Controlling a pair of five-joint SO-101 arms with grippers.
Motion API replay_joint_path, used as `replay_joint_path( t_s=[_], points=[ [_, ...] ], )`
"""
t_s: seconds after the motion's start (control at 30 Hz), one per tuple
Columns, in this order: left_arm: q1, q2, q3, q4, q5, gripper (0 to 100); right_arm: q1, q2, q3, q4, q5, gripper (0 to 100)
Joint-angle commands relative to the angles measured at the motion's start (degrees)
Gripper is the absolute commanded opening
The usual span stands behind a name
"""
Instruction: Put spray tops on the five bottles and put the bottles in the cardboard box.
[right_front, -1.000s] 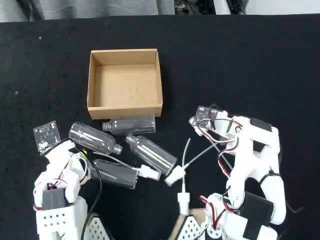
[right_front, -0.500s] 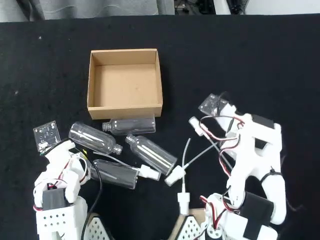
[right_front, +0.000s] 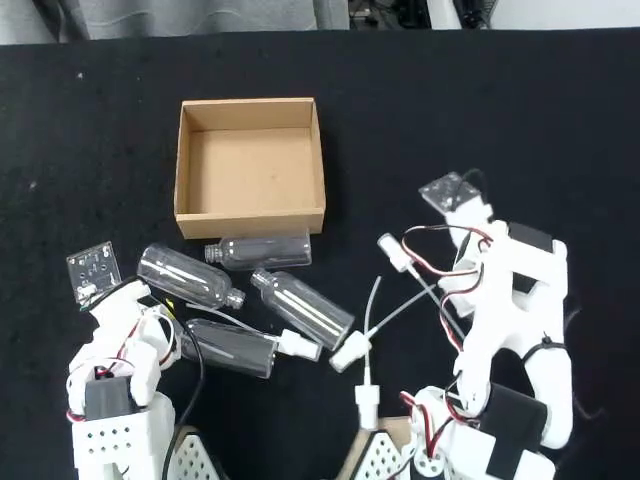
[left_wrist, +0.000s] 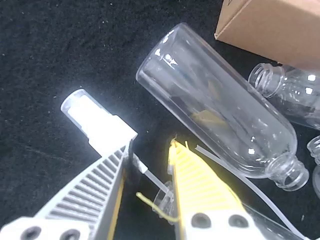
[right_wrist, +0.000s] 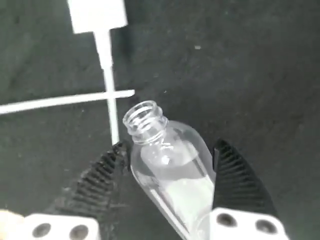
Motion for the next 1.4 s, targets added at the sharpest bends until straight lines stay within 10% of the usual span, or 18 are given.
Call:
replay_joint_path(
  t_s=[0.0,1.37],
  points=[
    [-0.4,-0.3,1.3,-0.1,-0.1,12,3.1,-2.9,-3.1,-3.2,-4.7,19.1],
    [-0.4,-0.3,1.3,-0.1,-0.1,12,6.1,12.7,-19.6,14.9,9.7,34.0]
  ],
)
